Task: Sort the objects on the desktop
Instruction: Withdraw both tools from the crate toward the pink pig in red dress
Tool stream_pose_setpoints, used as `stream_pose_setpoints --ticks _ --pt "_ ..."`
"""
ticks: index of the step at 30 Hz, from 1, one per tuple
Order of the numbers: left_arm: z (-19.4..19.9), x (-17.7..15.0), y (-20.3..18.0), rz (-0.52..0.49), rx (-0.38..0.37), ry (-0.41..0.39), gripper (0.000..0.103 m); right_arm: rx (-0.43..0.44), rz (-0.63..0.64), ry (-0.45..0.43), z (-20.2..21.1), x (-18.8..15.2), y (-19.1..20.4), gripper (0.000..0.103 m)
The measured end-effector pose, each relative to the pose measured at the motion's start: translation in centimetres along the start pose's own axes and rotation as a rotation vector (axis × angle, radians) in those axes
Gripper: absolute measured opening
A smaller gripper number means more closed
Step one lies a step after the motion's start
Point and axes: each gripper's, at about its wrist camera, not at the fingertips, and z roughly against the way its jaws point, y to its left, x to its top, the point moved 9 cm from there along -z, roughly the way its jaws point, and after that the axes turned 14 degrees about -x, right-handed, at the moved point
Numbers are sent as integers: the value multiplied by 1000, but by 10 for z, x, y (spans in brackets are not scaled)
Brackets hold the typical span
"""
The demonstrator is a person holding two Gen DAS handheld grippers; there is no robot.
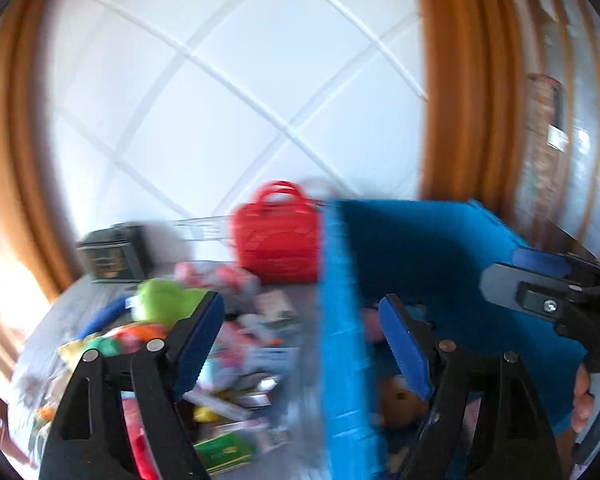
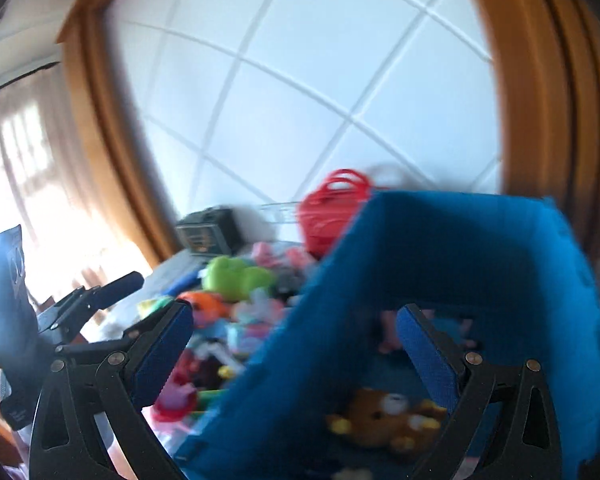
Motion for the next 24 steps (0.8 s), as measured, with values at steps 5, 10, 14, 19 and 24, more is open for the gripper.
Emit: stream_pose_setpoints --ticks 5,10,14,19,24 --pt "53 -31 74 57 168 -37 80 145 61 7 -15 -13 77 103" --pt "86 -79 141 112 308 4 80 243 101 44 -34 -35 135 103" --pt "97 -122 182 170 352 60 80 254 144 93 -55 -59 176 103" --pt "93 -185 222 242 371 152 80 235 175 163 -89 -94 205 103" --pt "83 -238 259 327 380 239 80 155 232 291 -136 -148 224 103"
